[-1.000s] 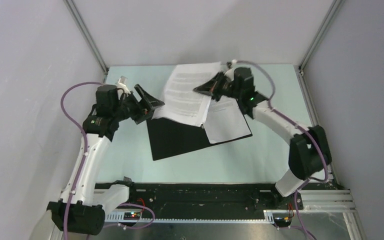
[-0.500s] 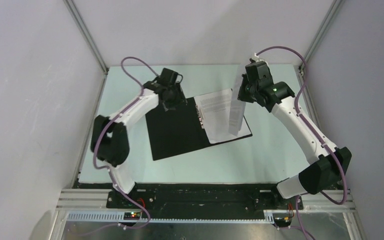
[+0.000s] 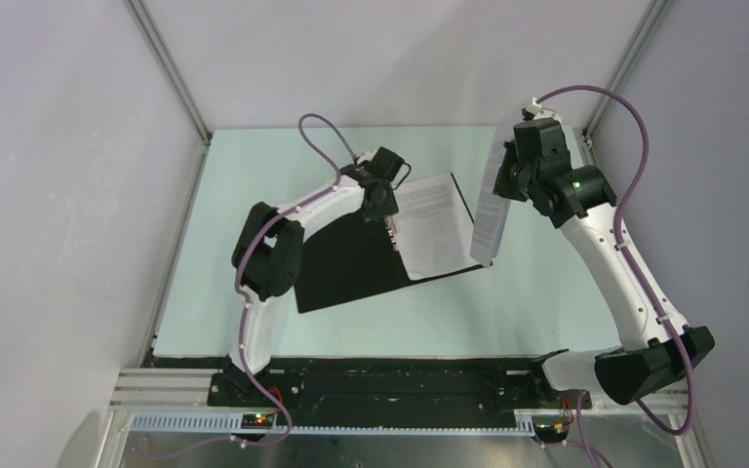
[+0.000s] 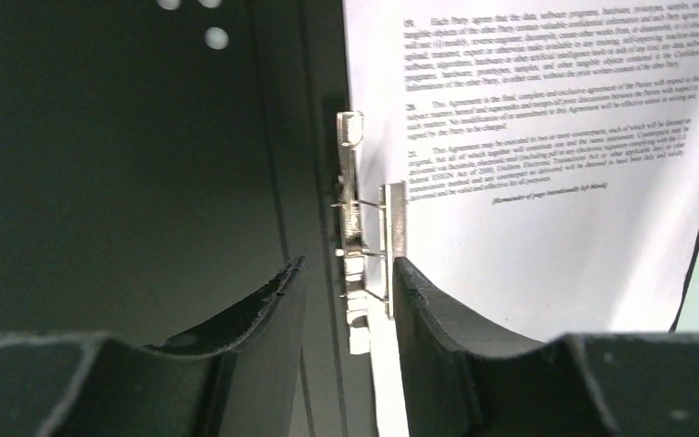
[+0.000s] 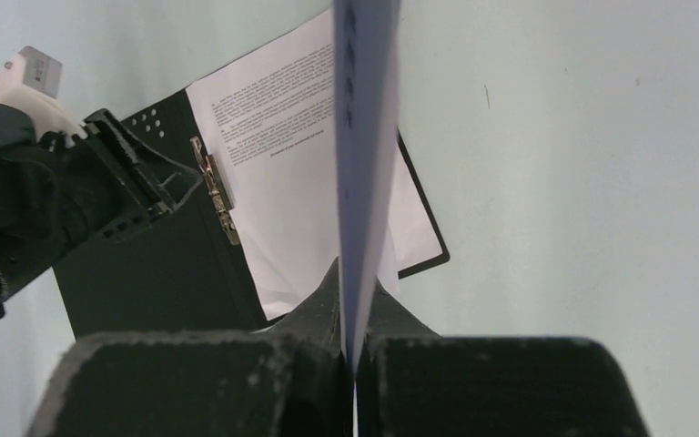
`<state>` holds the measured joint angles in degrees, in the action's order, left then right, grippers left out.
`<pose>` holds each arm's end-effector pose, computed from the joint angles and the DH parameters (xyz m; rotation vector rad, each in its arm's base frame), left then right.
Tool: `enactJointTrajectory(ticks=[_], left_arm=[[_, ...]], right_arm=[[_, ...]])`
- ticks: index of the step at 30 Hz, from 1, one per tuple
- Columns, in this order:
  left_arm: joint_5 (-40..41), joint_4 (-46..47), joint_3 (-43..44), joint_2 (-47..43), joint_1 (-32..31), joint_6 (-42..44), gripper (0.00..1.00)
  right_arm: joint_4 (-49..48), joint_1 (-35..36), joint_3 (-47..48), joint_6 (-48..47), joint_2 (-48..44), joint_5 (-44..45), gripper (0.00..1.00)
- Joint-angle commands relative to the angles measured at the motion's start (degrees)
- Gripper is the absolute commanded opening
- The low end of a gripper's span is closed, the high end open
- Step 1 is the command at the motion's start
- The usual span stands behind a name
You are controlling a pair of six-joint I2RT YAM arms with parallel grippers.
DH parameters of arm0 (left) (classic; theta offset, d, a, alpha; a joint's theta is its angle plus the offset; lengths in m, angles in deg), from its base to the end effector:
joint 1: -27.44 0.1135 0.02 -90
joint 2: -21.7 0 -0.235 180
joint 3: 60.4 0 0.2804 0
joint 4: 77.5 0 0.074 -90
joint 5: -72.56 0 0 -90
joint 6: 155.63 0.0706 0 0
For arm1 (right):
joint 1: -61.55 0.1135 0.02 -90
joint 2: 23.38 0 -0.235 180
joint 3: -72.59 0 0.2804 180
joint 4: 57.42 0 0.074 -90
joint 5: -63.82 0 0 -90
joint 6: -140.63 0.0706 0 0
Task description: Put the files into the folder
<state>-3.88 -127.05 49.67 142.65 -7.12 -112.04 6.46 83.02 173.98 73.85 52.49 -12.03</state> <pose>0.4101 -0.2624 0.1381 -0.3484 2.5694 -0.2097 0.3110 0.1038 0.3738 0.1670 2.2145 0.1533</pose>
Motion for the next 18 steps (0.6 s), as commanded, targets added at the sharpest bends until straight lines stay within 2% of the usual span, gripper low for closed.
enactJointTrajectory(ticks=[1, 9, 18], left_arm=[[6.06, 0.61, 4.46, 1.51, -2.80, -2.58, 0.45], [8.94, 0.11, 5.81, 4.93, -4.31, -4.71, 0.42], [7.79, -0.13, 8.13, 8.23, -4.89, -3.75, 0.37]], right_arm=[[0.69, -0.04, 2.68, -0.97, -0.93, -0.11, 0.00], [0.76, -0.03, 2.72, -0.46, -2.20, -1.79, 0.00], [1.69, -0.12, 3.07, -0.54, -3.63, -1.70, 0.00]])
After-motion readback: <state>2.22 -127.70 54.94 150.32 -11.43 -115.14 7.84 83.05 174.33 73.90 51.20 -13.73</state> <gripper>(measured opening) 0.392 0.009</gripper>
